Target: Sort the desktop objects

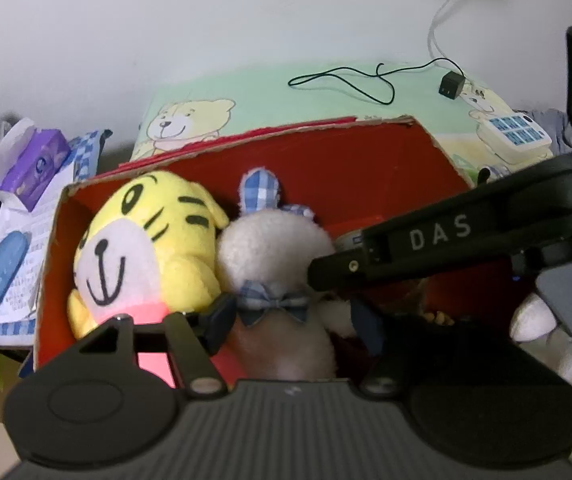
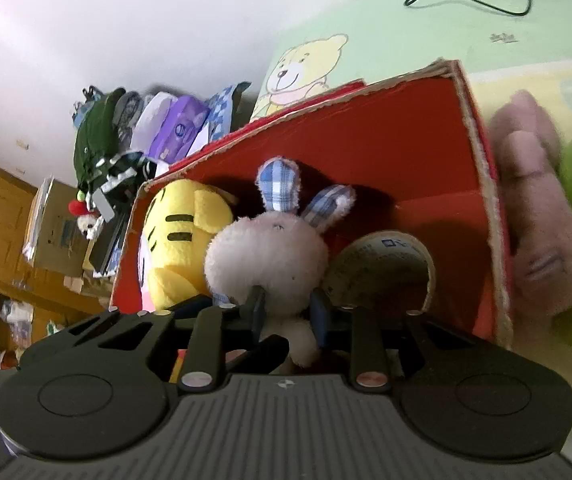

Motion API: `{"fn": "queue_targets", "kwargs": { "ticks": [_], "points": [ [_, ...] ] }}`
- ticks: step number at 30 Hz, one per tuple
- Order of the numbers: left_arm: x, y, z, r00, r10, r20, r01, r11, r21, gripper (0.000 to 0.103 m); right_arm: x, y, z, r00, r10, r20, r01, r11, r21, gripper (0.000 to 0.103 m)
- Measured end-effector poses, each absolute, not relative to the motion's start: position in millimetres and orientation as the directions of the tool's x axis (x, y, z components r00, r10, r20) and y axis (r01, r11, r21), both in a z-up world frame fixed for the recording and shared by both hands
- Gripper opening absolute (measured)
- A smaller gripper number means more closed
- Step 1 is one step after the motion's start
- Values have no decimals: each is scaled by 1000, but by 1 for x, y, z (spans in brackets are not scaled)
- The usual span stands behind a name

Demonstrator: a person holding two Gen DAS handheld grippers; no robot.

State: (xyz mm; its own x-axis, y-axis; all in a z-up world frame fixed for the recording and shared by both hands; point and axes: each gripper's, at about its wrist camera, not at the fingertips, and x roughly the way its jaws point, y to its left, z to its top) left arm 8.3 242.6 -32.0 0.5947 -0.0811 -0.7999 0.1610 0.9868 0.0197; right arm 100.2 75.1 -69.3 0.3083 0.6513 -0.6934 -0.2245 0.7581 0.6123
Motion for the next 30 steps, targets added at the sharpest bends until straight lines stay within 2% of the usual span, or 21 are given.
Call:
{"fn": "queue_targets", "kwargs": {
  "ticks": [4, 20, 25, 27, 28, 30],
  "points": [
    [6, 239, -34, 592, -65, -803, 166, 985, 42, 71, 90, 73, -63, 350, 624, -698, -231, 780, 582, 35],
    [-6, 231, -32, 606, -23, -795, 154, 984, 89, 77, 57, 69, -48, 466, 551, -692, -236, 831, 503, 35],
    [-9, 227, -25, 605, -25, -796, 154, 984, 87, 87, 46, 67, -42, 496, 526, -690, -242, 848, 473, 35],
    [-12, 225, -22, 616, -16, -788, 147, 985, 95, 90, 44, 64, -42, 504, 516, -692, -230, 853, 469, 39],
    [-14, 224, -20, 624, -9, -782, 143, 984, 103, 90, 43, 62, -42, 505, 510, -697, -217, 856, 469, 45],
    [-16, 223, -17, 635, 2, -773, 139, 983, 117, 90, 40, 58, -43, 512, 502, -697, -197, 859, 473, 45]
  ]
}}
